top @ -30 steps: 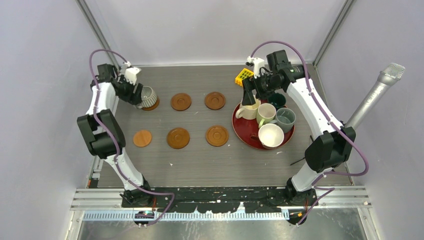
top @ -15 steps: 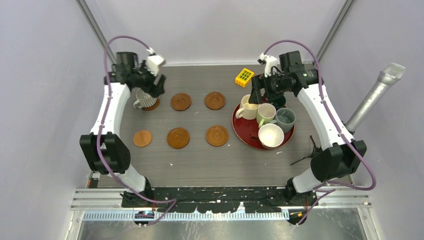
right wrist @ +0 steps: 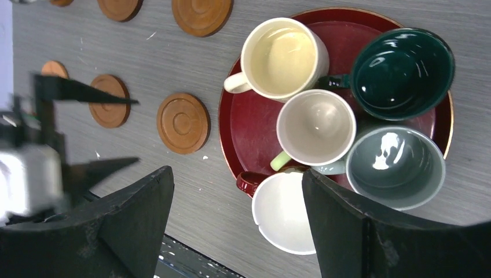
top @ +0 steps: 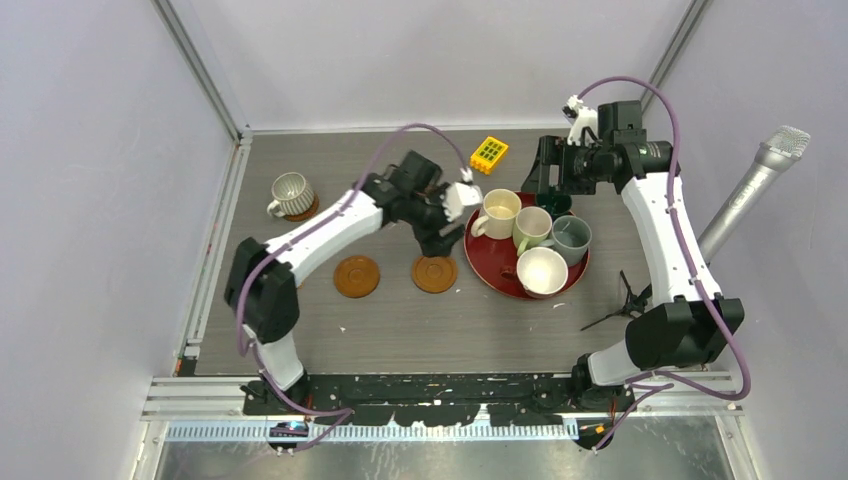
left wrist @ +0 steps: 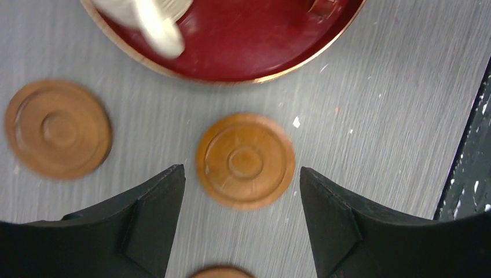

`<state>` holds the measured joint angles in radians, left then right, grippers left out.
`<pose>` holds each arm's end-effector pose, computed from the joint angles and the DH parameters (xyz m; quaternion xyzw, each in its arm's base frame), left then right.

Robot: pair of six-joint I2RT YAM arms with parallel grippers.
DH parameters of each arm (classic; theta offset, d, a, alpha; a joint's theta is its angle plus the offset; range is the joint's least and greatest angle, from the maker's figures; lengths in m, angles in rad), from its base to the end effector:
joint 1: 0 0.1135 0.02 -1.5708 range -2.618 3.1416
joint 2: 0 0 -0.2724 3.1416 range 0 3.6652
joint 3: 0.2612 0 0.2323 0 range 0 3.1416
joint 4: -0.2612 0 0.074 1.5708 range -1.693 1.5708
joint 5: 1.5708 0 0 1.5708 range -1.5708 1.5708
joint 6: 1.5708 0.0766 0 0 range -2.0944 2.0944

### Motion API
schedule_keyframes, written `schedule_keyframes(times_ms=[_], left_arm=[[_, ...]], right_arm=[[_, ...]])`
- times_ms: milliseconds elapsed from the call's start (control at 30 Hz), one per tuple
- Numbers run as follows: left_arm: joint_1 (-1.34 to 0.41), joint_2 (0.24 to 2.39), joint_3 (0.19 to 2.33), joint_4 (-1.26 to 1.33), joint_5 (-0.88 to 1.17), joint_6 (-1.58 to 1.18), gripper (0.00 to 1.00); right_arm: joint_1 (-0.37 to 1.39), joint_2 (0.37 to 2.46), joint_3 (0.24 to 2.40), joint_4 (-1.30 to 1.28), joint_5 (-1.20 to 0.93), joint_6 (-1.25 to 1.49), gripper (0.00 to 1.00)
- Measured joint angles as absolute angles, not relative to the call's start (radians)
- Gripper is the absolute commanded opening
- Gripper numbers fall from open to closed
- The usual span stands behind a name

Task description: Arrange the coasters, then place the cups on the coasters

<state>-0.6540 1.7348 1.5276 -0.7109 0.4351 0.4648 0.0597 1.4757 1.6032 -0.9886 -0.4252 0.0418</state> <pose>0.2848 -0.2590 0.2808 0.5495 0.7472 -0.2331 0.2923 0.3004 0.0496 0.3636 -0.0815 0.9159 0.2148 0.3292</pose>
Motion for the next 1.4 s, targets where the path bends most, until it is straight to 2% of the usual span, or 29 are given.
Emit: schedule_keyframes(times_ms=[267, 533, 1000, 1400], left_arm=[[-0.865, 1.961, 1.675, -0.667, 0.326, 0.456, 0.68], [-0.961, 2.122, 1.863, -0.681, 0.269, 0.475, 0.55], [-0.996, 2.248, 1.925, -0.734, 0.255, 0.483, 0.52], [-1.012, 2.339, 2.044, -0.768, 0.266, 0.474, 0.37]], right_arm=[[-0.017, 1.471, 1.603, -0.988, -0.424, 0.125, 0.85], [-0.061, 1.464, 1.605, -0.984, -0.428, 0.168, 0.86], [-0.081, 1.464, 1.605, -0.973, -0.440, 0.191, 0.86], [-0.084, 1.452, 1.583, -0.966, -0.447, 0.193, 0.85]])
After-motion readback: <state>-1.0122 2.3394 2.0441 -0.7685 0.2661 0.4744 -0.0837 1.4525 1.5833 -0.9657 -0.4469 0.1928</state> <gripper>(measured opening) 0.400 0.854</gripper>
